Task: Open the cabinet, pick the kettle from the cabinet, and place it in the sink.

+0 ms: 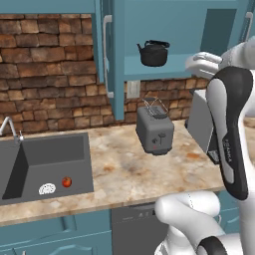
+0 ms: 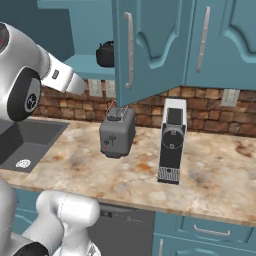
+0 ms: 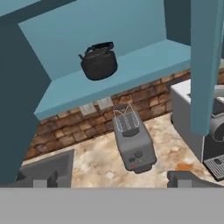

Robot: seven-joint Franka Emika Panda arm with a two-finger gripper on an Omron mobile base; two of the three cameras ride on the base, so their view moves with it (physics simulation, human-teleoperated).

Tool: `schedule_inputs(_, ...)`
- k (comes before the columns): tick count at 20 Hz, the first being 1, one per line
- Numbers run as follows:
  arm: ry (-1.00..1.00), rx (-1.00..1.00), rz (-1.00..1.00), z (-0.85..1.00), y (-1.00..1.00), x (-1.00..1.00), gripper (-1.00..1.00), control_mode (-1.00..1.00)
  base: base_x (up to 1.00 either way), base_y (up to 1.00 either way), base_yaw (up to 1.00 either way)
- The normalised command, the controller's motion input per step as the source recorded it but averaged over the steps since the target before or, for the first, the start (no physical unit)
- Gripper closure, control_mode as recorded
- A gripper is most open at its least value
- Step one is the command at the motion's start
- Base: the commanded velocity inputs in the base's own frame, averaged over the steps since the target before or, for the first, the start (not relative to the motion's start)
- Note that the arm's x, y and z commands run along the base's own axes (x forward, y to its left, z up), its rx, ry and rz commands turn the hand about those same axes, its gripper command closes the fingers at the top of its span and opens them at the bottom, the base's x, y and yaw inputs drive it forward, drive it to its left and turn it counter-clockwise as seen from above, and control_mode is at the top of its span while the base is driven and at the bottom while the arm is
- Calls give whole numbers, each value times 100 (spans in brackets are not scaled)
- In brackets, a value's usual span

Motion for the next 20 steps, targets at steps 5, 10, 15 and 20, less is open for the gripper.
schedule_inputs(5,13,1,-2,-7,22,28,-100,-100,0,0,0)
schedule_inputs(10,1,3,-10,-7,17,36,-100,-100,0,0,0)
schedule_inputs(15,0,2,-19,-1,13,40,-100,-100,0,0,0)
schedule_inputs(20,-4,0,-24,0,3,39,-100,-100,0,0,0)
